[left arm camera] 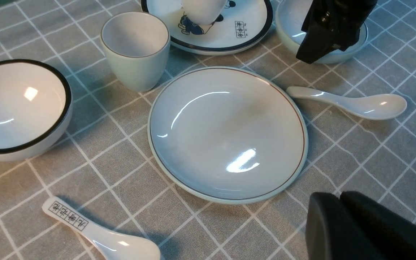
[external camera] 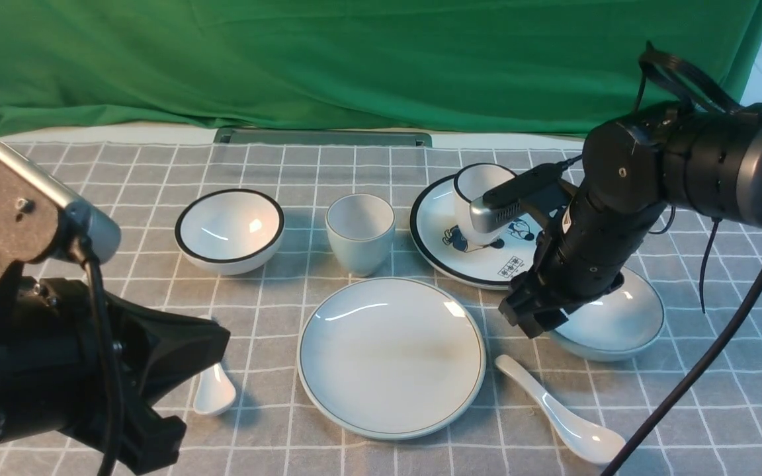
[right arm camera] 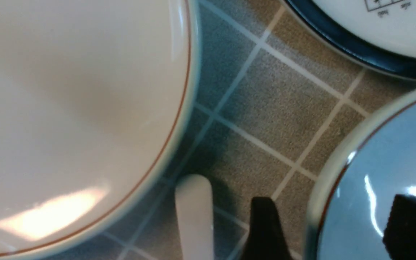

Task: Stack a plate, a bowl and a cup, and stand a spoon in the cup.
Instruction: Use the right arm to grab a blue rice bowl, then use the right arm to put the blue rice bowl into the blue large plate in the middle, then use the left arm to grab a blue teacup

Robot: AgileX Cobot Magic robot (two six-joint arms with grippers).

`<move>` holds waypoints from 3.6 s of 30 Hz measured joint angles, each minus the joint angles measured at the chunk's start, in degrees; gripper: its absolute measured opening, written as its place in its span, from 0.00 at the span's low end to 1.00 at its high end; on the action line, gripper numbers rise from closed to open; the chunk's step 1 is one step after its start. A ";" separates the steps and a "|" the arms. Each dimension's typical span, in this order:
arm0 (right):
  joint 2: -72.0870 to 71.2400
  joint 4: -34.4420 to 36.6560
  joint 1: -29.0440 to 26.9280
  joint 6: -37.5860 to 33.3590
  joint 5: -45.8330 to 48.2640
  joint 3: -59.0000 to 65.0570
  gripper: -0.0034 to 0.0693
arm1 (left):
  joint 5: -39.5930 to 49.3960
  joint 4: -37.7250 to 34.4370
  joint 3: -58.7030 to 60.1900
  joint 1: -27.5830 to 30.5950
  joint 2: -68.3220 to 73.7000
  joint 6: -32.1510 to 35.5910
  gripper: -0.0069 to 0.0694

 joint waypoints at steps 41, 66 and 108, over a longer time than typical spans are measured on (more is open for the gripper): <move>7.56 0.40 23.46 -1.57 -0.10 -14.19 0.17 | 0.30 -1.33 0.00 0.00 0.00 0.39 0.11; 4.32 1.44 23.48 4.63 8.44 -14.75 0.62 | 0.75 -1.95 0.00 0.00 0.00 0.34 0.11; -53.37 -10.85 23.48 13.20 12.54 19.24 0.10 | 20.48 15.57 -69.25 0.00 77.21 13.44 0.68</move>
